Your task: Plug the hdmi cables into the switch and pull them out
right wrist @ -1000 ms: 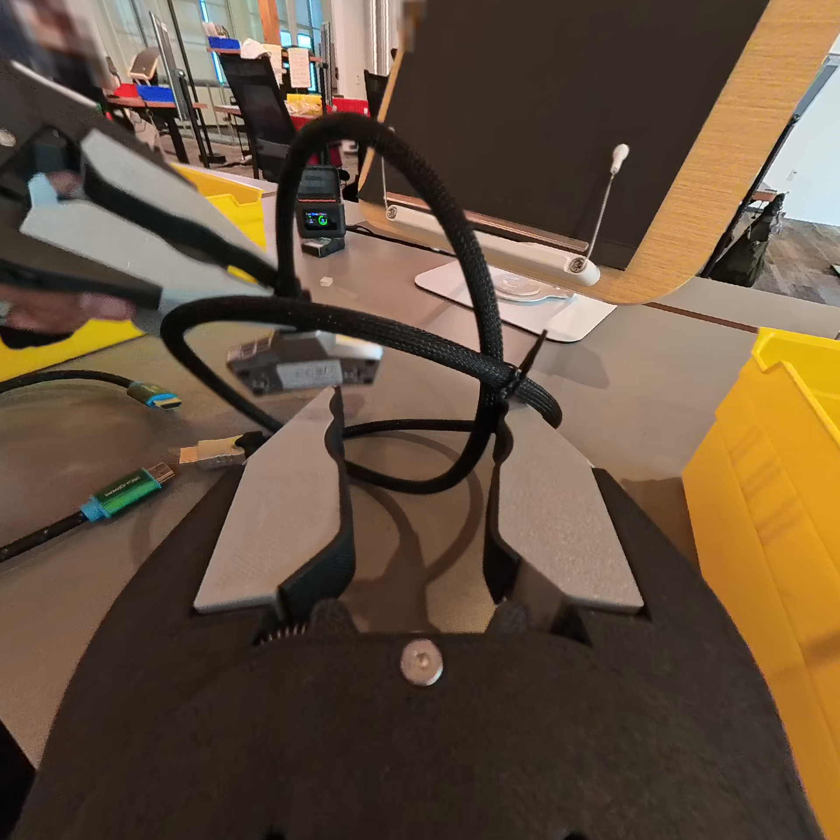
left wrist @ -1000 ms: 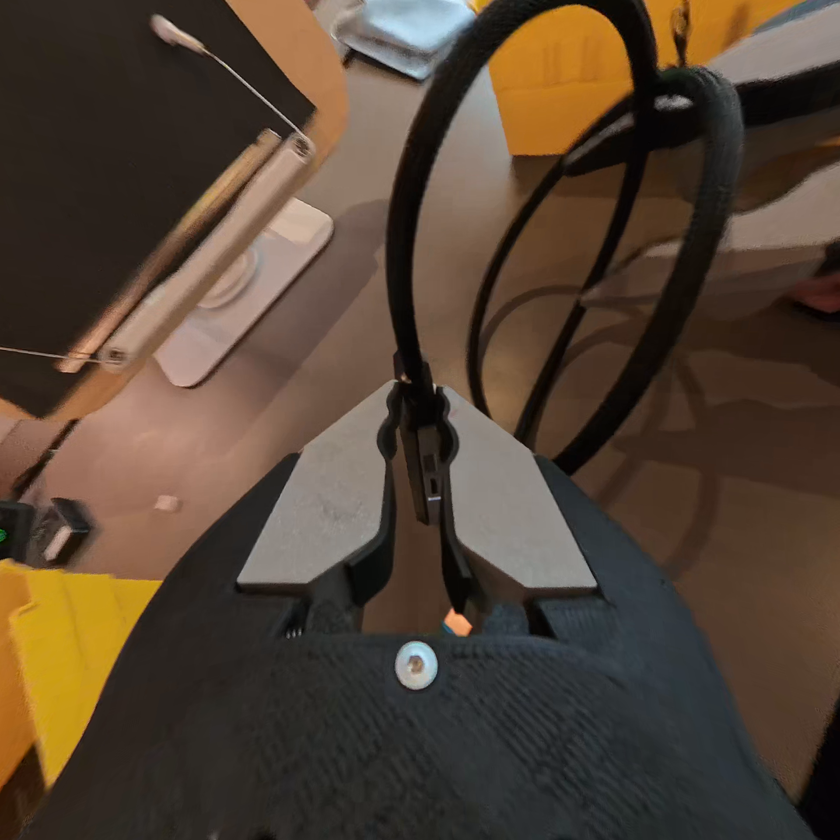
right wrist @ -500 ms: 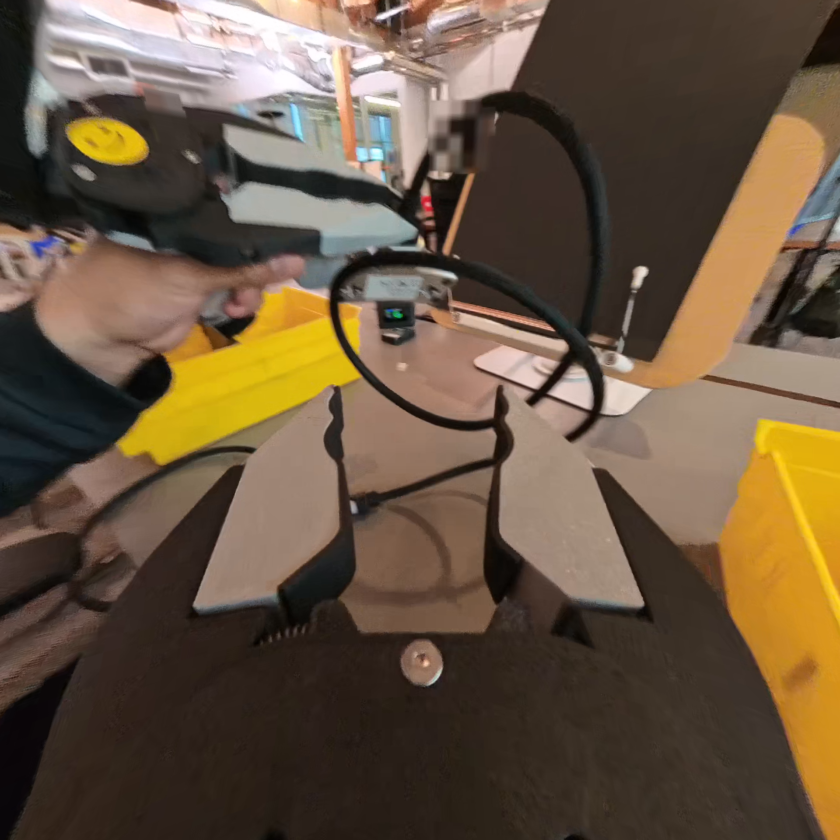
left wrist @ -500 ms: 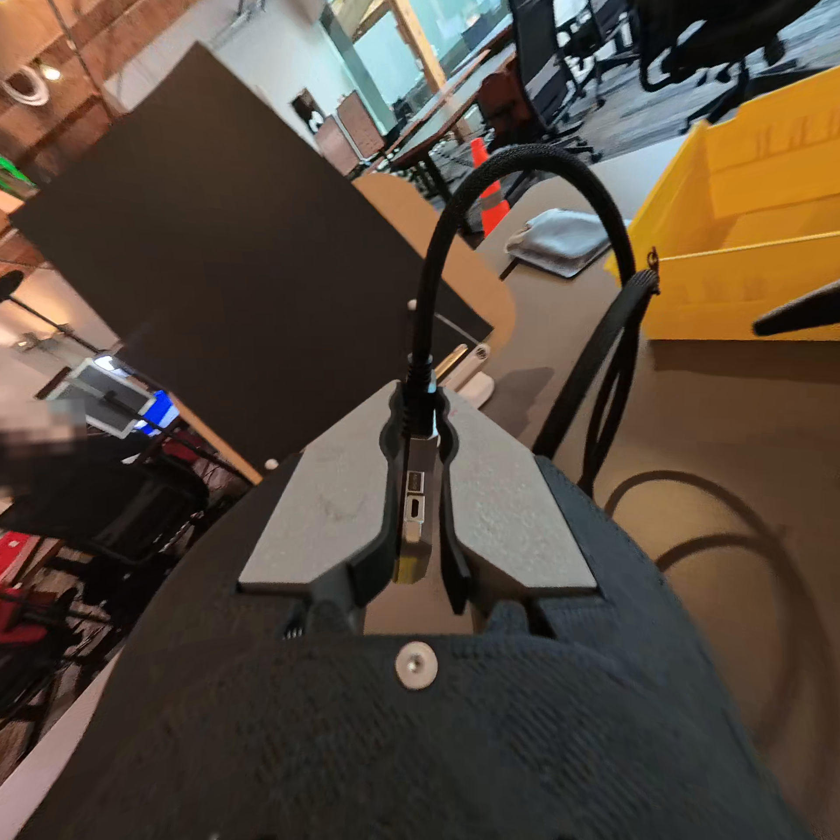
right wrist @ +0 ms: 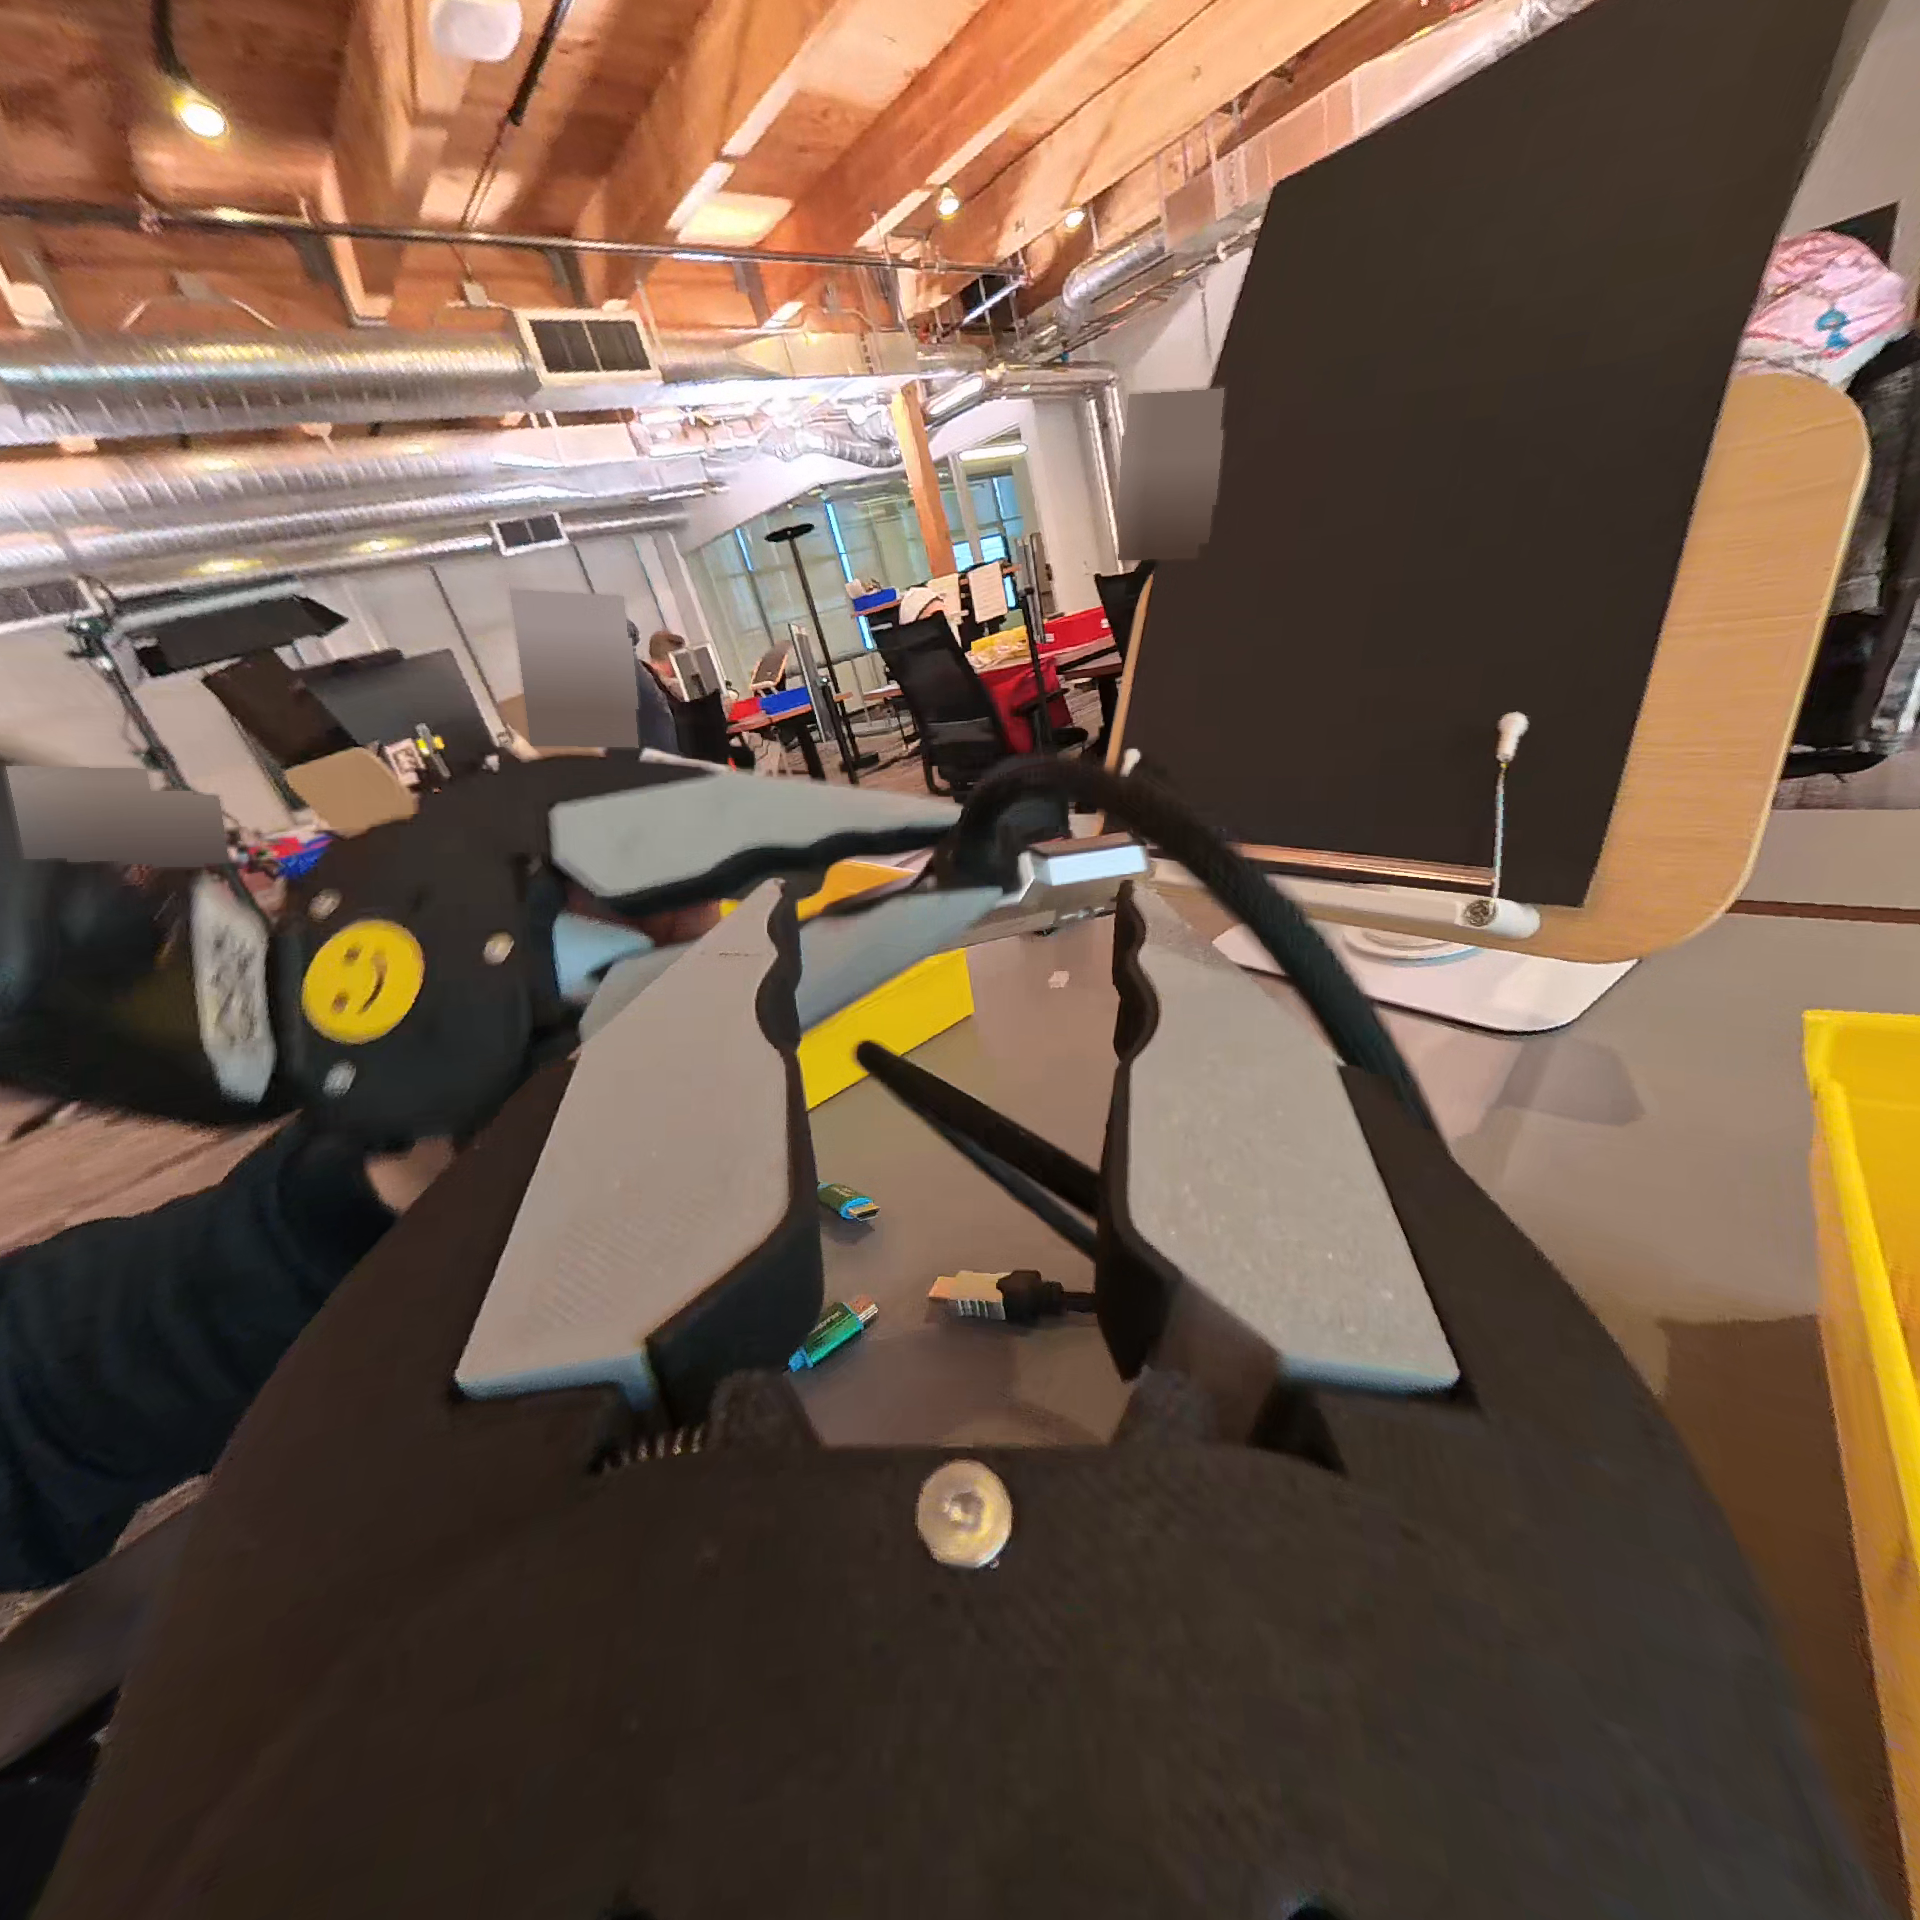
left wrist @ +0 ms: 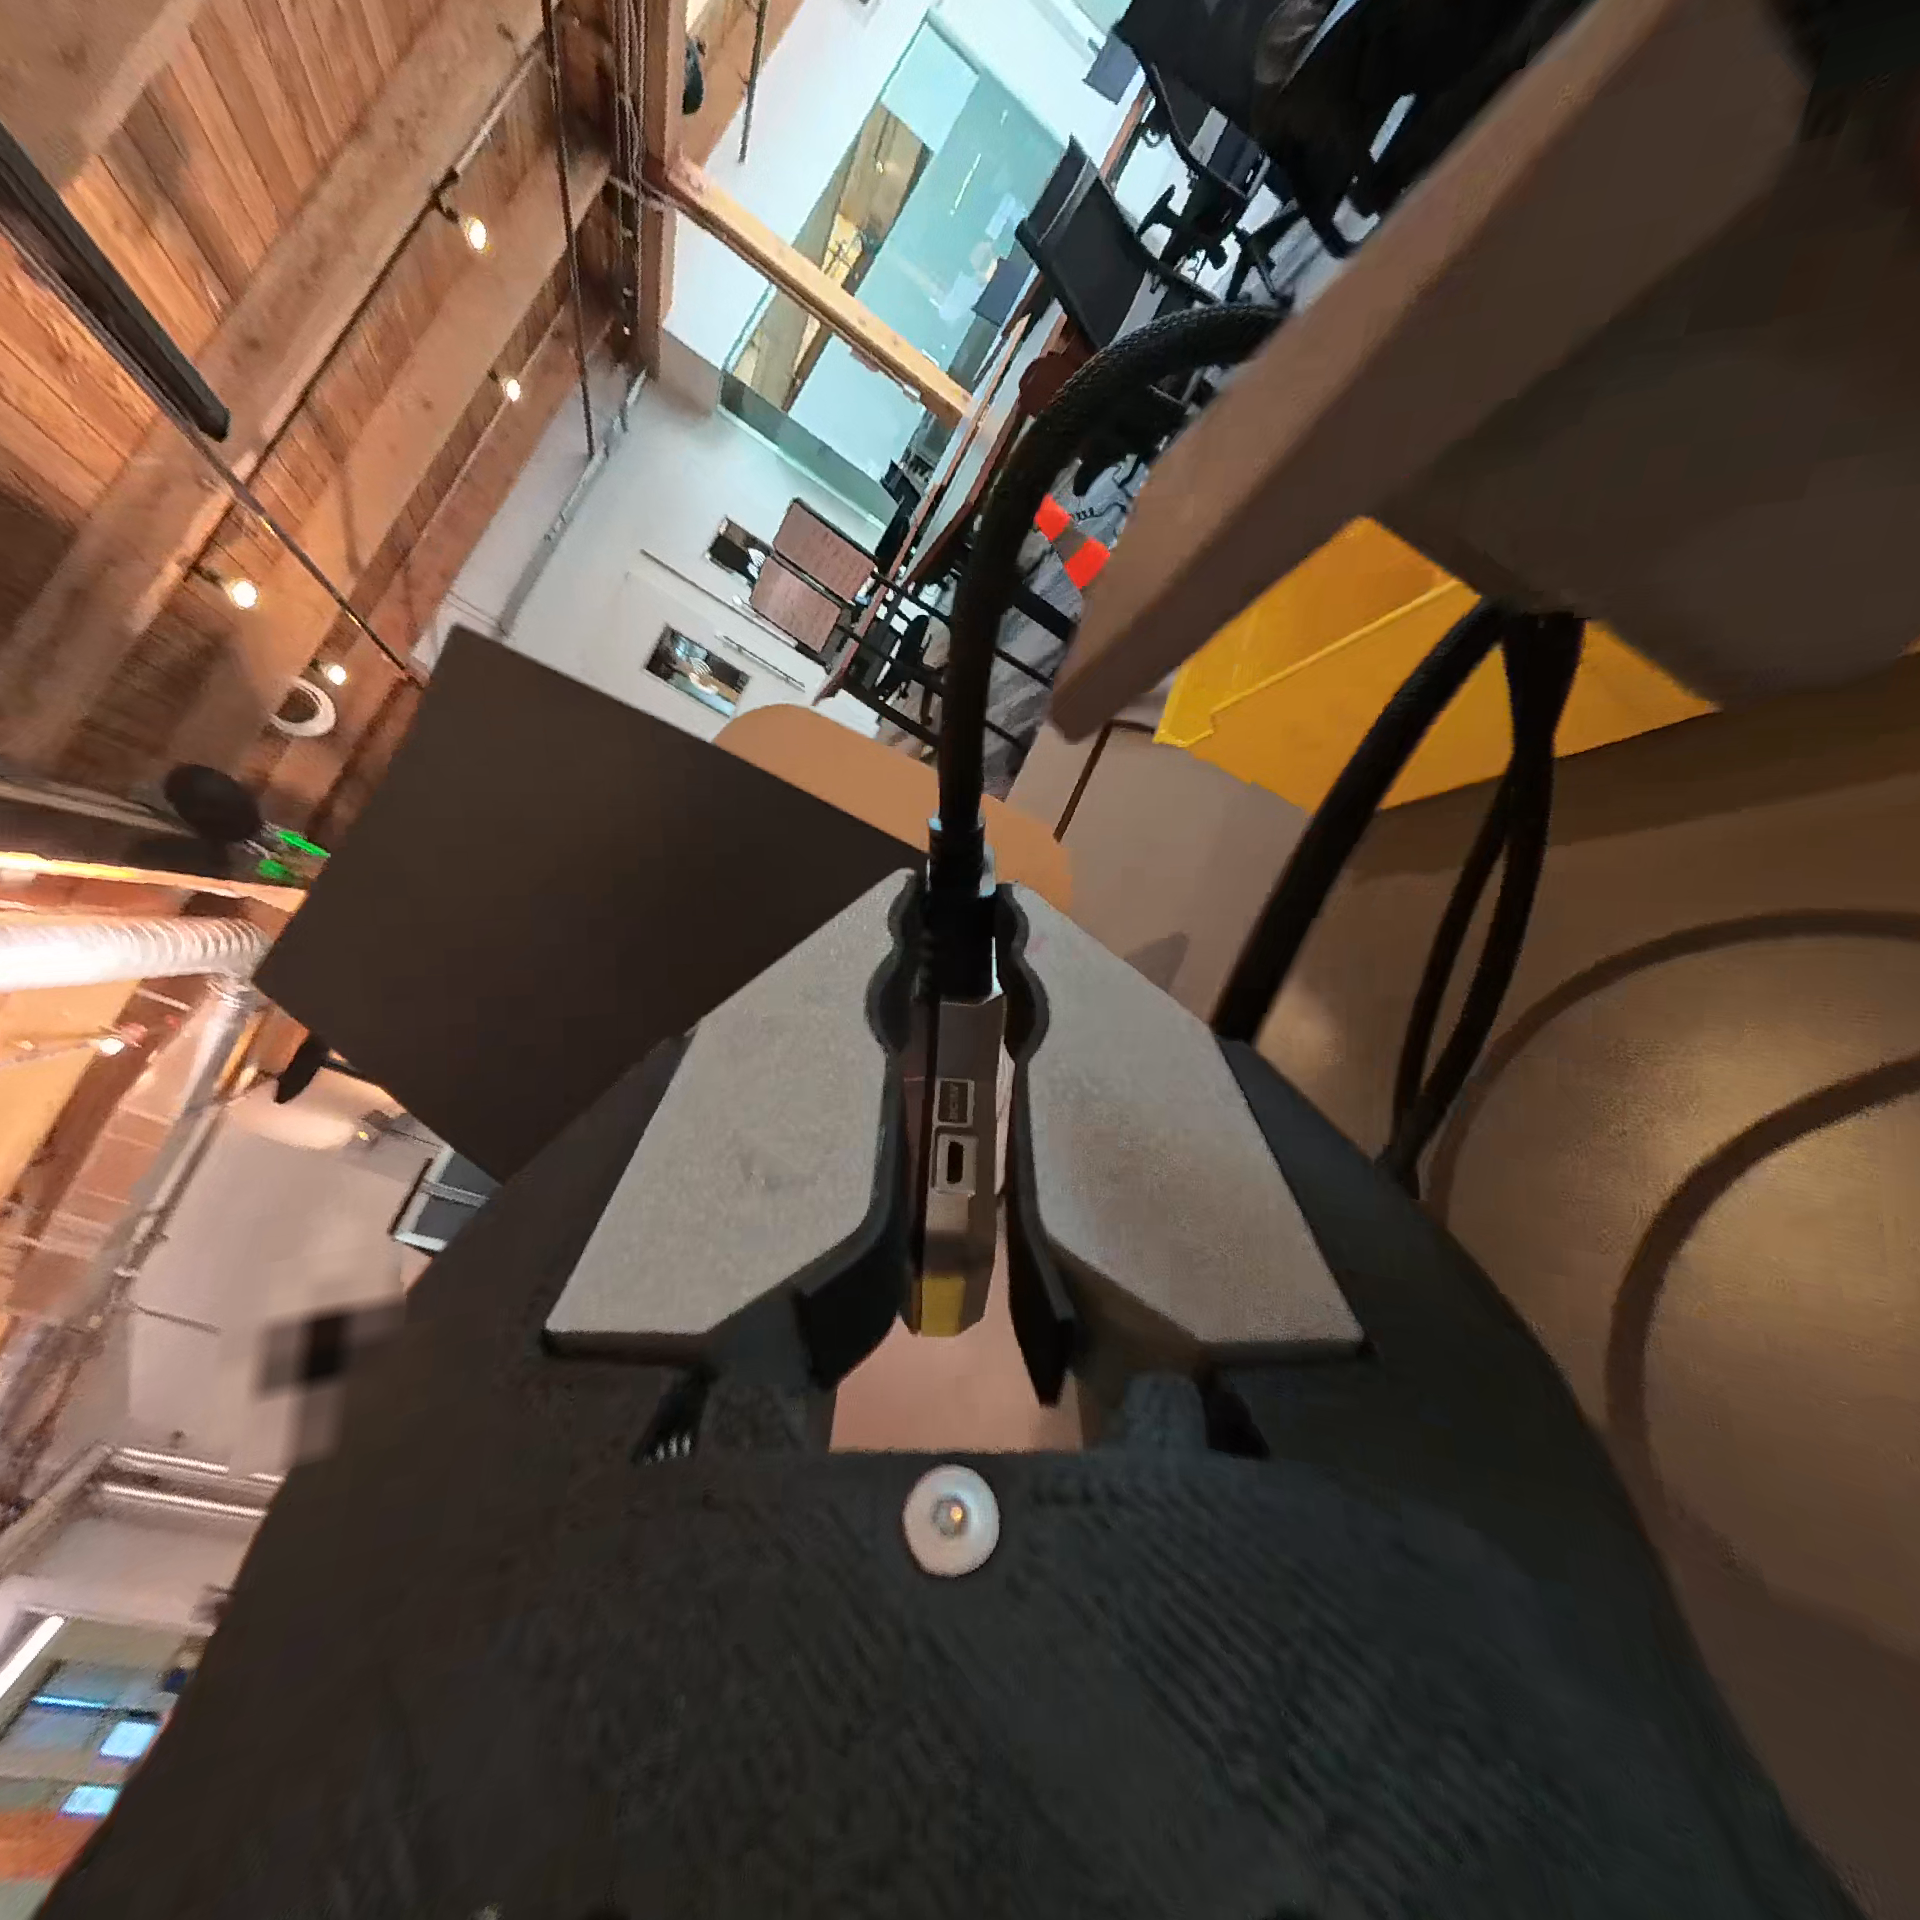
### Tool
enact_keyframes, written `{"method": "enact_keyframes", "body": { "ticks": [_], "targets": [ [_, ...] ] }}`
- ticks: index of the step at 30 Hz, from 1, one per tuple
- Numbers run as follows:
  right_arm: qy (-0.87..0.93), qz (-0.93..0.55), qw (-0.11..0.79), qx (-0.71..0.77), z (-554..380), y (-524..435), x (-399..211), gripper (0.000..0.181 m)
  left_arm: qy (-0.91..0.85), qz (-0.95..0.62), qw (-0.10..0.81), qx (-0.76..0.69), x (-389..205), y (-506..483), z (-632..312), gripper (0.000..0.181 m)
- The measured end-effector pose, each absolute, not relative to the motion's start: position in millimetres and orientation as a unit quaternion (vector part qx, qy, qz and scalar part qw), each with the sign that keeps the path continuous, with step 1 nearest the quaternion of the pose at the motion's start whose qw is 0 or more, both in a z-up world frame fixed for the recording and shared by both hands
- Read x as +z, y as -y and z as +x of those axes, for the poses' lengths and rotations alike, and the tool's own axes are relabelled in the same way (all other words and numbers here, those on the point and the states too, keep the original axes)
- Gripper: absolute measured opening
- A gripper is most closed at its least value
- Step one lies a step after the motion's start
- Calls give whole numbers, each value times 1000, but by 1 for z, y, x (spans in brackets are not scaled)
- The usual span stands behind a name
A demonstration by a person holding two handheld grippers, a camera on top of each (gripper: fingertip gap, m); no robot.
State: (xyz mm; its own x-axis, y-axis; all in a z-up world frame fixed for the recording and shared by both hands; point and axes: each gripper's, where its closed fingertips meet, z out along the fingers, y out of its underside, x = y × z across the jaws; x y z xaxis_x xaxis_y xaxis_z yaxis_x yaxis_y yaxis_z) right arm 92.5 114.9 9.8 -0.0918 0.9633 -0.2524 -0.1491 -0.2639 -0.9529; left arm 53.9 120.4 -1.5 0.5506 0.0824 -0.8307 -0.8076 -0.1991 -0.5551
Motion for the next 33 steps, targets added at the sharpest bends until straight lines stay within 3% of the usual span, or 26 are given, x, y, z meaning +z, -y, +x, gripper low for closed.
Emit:
{"method": "enact_keyframes", "body": {
  "ticks": [8,11,14,17,30,33],
  "targets": [
    [398,-510,433,628,88,-120,2,49,-295,-654,573,396,-13,-119,74,11],
    [407,-505,420,635,86,-117,-1,34,-299,-648,578,394,-13,-116,79,11],
    [413,-504,406,641,83,-113,-5,32,-303,-646,579,394,-13,-114,82,11],
    [418,-489,397,654,83,-107,-3,9,-304,-648,580,388,-14,-113,84,11],
    [444,-488,415,626,84,-105,-3,9,-276,-668,609,326,-11,-99,89,11],
    [443,-499,420,615,84,-112,-7,9,-260,-665,628,311,-2,-87,89,22]
  ]
}}
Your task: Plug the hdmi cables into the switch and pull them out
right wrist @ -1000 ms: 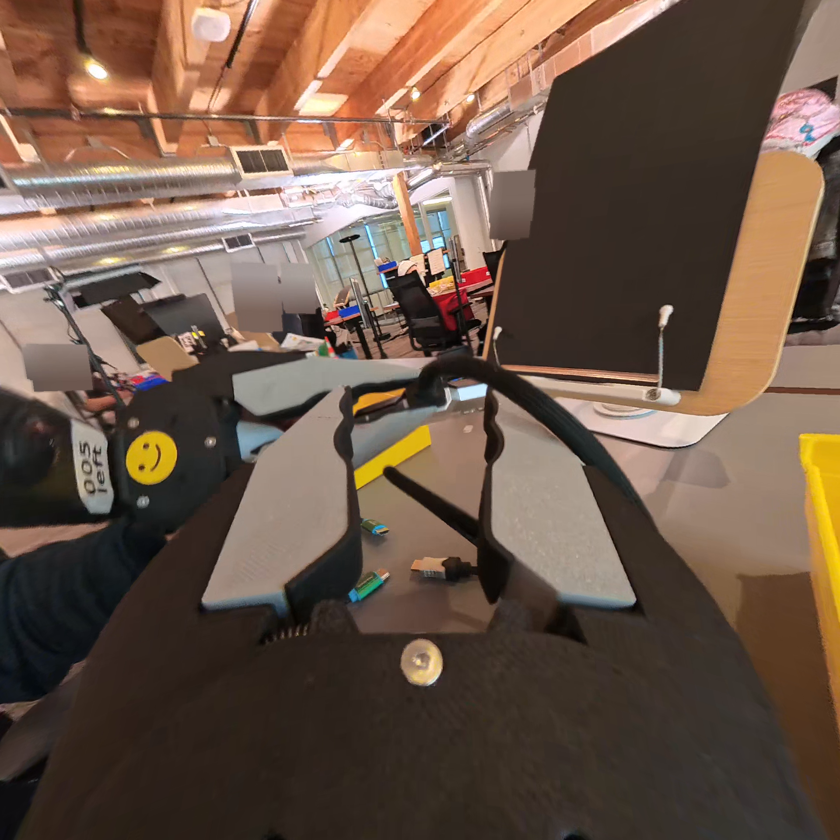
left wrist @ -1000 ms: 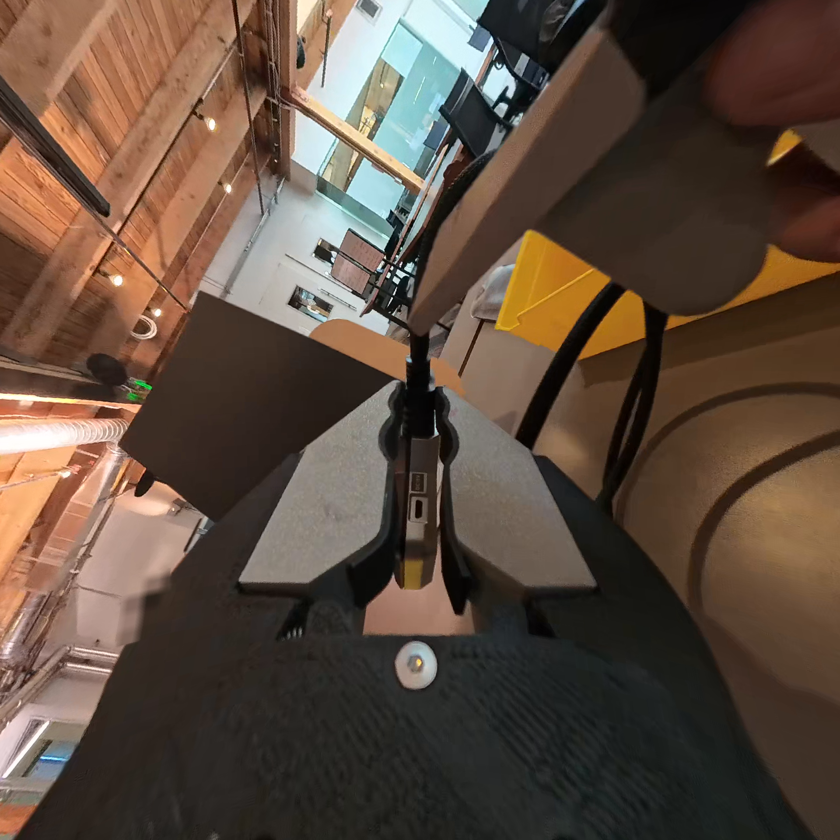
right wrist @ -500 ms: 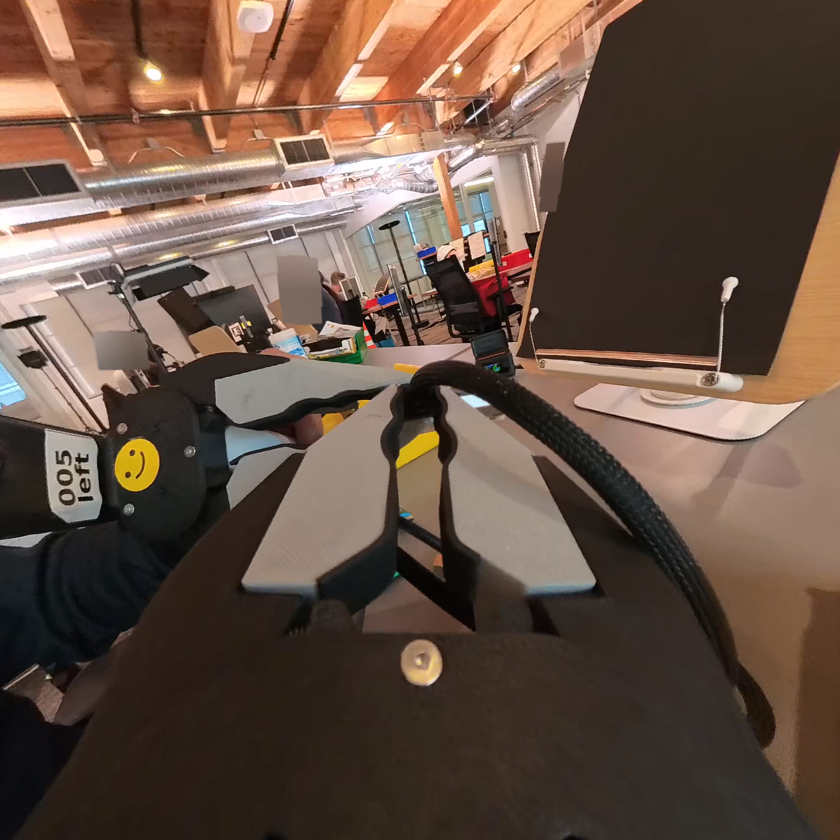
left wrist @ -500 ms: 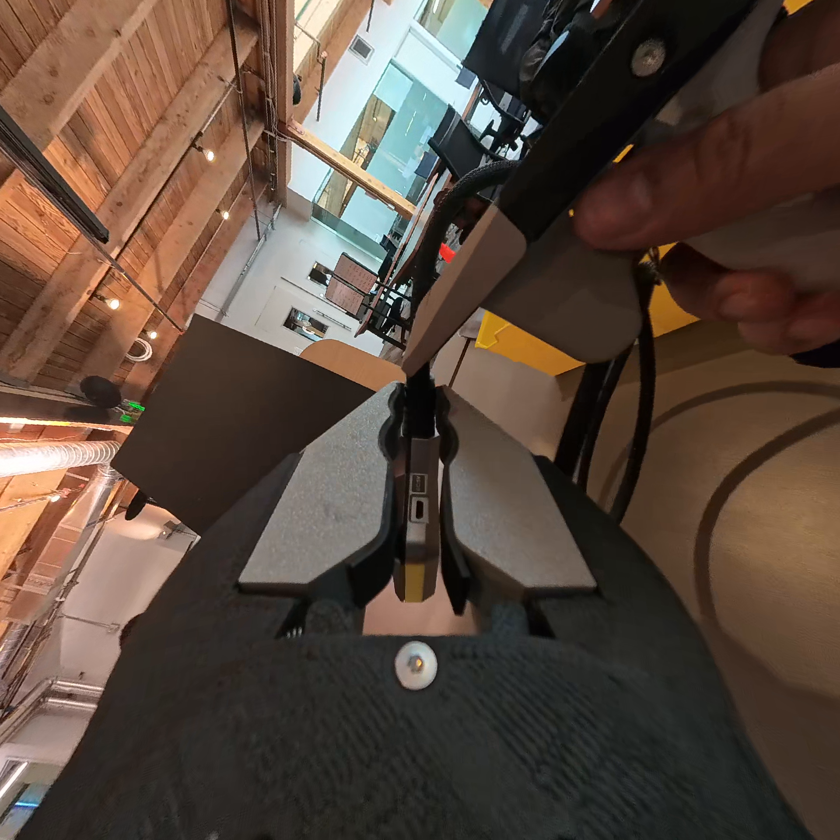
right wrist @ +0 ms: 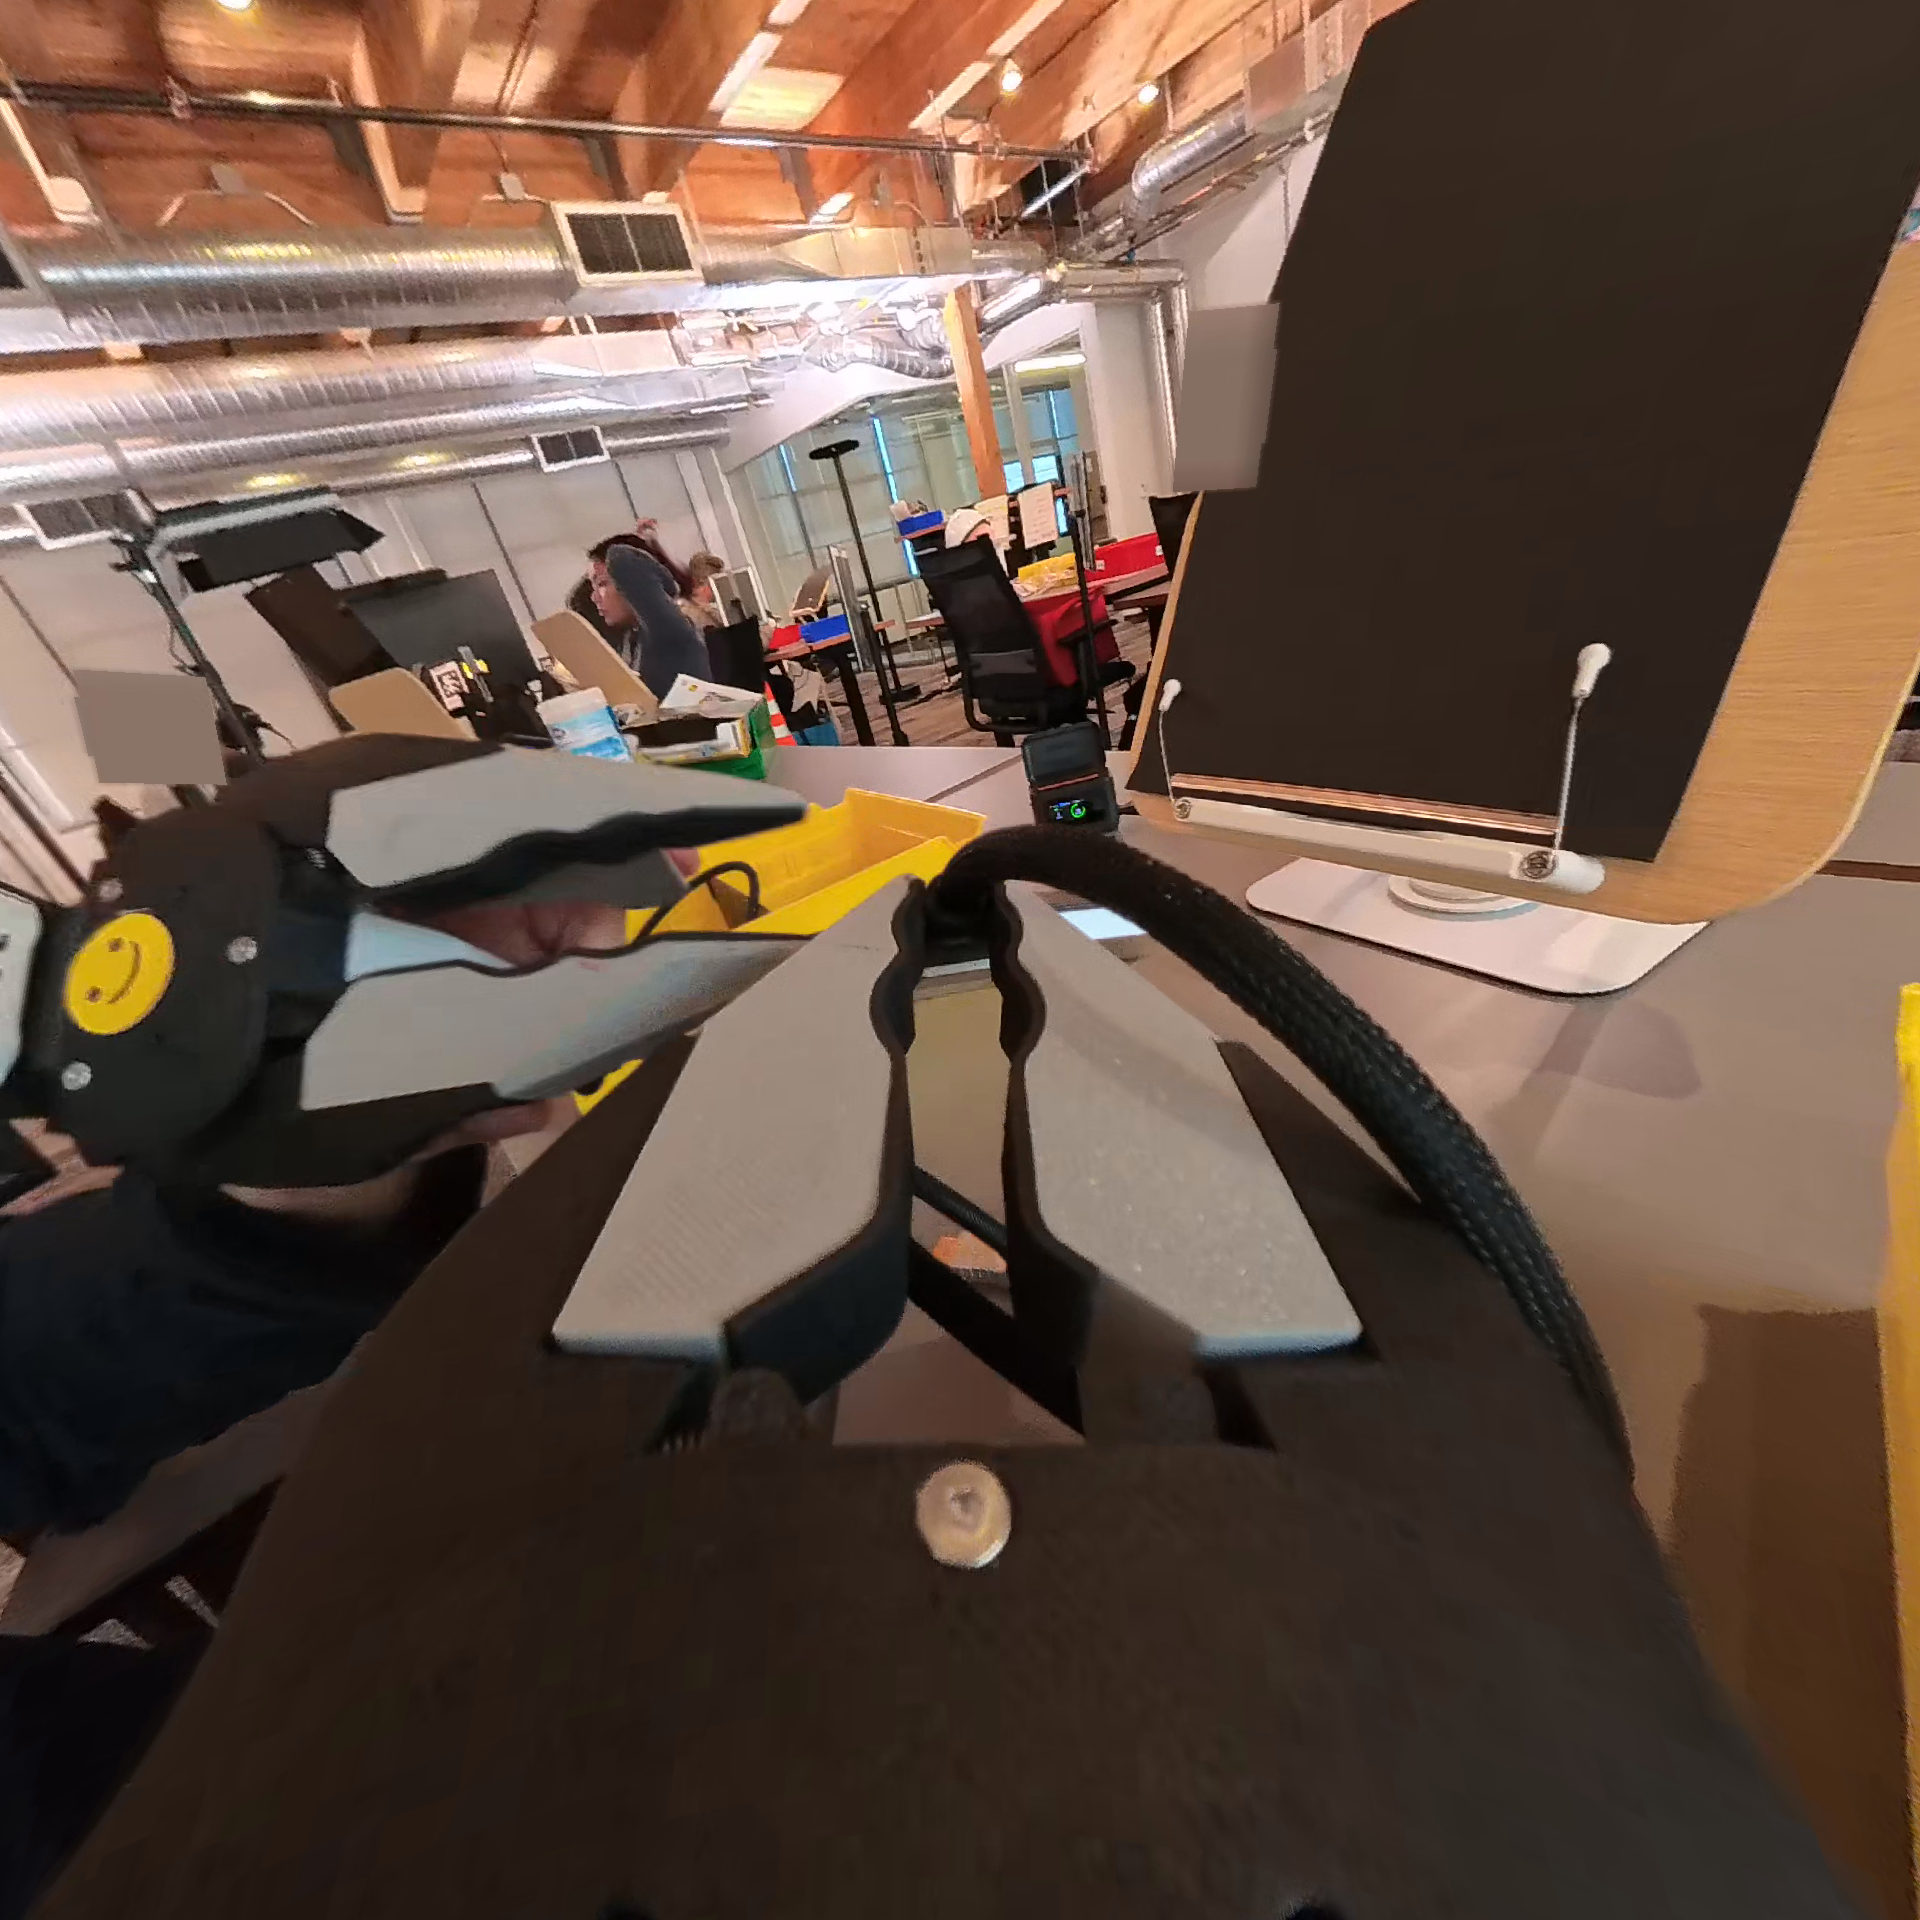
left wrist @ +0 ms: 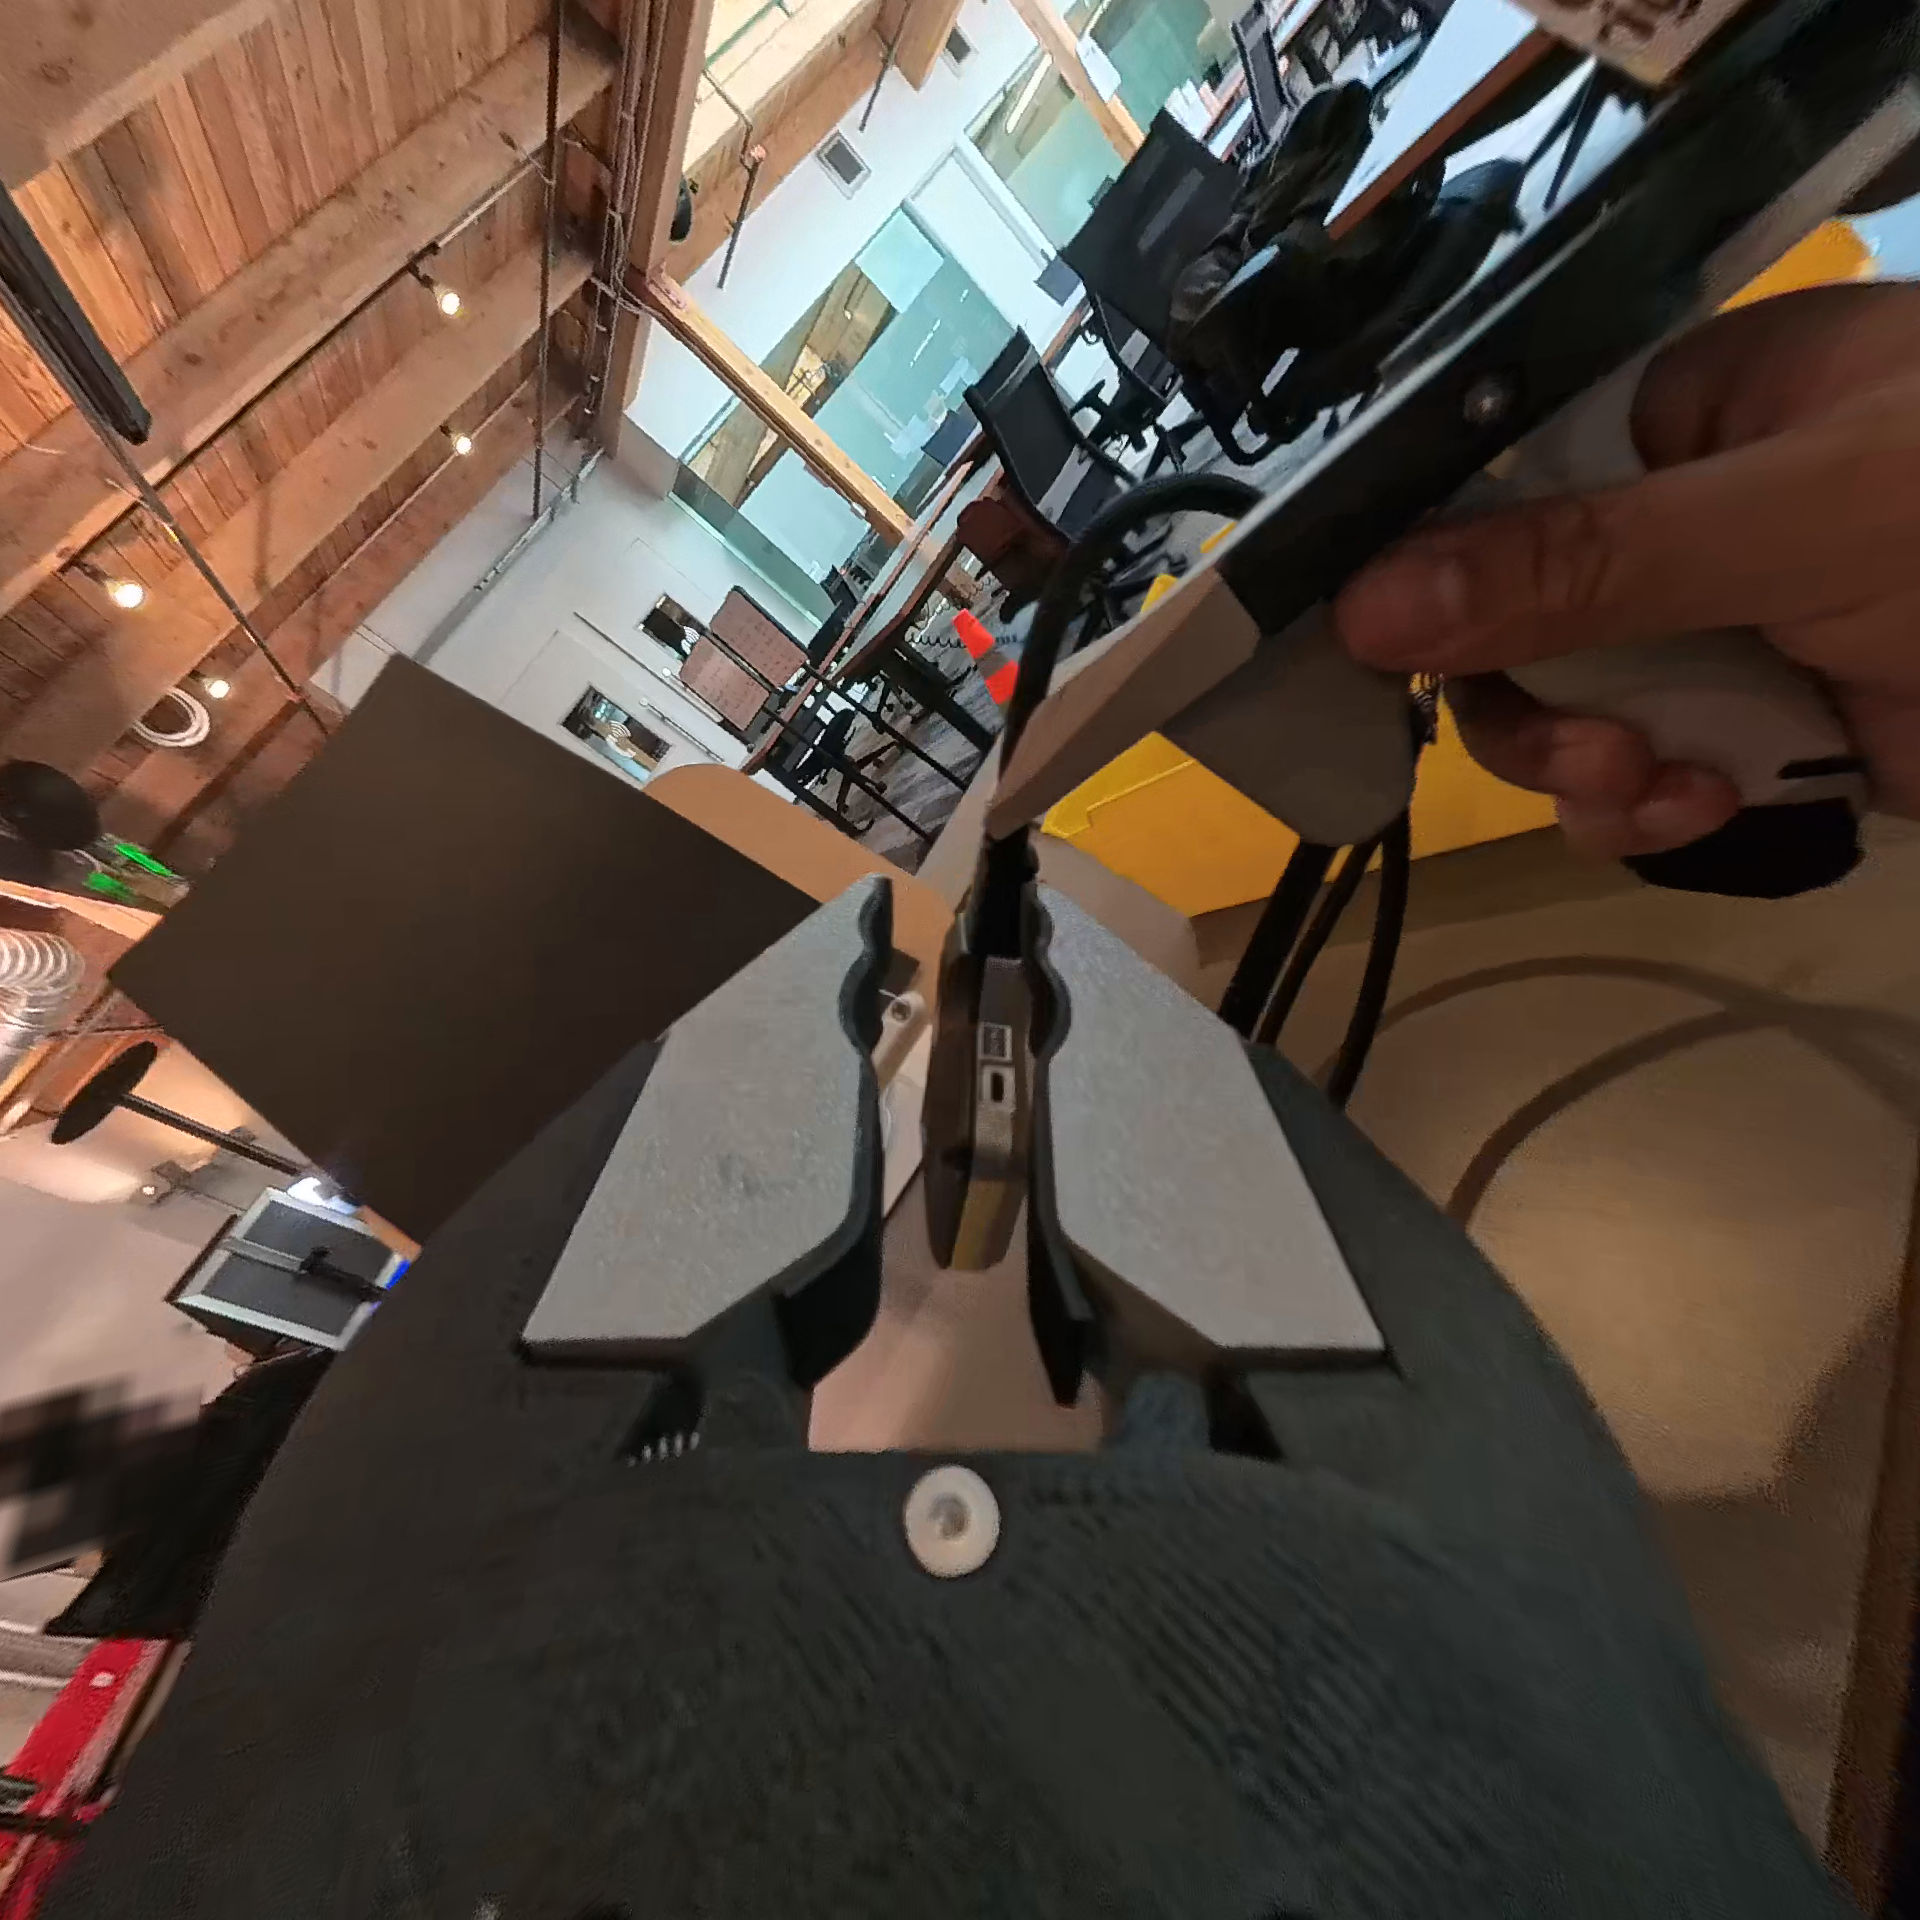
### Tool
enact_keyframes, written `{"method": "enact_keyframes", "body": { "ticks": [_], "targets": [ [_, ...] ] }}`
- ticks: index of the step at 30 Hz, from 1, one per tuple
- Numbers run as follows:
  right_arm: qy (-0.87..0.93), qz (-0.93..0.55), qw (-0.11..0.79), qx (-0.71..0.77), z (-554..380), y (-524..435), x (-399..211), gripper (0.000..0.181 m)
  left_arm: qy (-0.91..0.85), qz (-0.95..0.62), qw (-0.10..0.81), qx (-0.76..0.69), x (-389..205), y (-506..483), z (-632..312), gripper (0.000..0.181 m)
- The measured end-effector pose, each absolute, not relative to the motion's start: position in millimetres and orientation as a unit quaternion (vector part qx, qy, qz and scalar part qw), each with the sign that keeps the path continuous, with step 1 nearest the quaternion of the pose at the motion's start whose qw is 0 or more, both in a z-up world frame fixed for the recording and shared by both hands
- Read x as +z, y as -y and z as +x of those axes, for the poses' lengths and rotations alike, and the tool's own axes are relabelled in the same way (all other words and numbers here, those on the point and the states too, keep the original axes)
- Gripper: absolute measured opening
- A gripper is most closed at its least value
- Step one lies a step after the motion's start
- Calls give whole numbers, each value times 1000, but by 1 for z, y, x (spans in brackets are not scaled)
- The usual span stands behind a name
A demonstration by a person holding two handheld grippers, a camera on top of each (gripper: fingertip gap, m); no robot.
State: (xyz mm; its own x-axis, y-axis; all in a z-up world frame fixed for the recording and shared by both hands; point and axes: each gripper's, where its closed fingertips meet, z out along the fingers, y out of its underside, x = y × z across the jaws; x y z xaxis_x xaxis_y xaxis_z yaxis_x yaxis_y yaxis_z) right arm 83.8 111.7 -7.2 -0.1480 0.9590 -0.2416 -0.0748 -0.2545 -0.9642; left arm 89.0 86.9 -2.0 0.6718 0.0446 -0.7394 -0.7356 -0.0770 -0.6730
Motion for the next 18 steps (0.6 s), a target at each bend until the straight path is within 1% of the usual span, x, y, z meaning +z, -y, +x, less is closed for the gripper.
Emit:
{"method": "enact_keyframes", "body": {
  "ticks": [3,5,13,18],
  "targets": [
    [435,-498,415,625,86,-113,-5,9,-244,-679,629,288,0,-75,85,37],
    [434,-495,416,627,88,-112,-2,9,-236,-683,630,283,-1,-66,80,40],
    [435,-475,438,628,102,-107,18,9,-202,-688,636,285,-12,-33,54,39],
    [427,-464,448,633,112,-105,31,9,-183,-683,651,276,-18,-15,42,33]
  ]
}}
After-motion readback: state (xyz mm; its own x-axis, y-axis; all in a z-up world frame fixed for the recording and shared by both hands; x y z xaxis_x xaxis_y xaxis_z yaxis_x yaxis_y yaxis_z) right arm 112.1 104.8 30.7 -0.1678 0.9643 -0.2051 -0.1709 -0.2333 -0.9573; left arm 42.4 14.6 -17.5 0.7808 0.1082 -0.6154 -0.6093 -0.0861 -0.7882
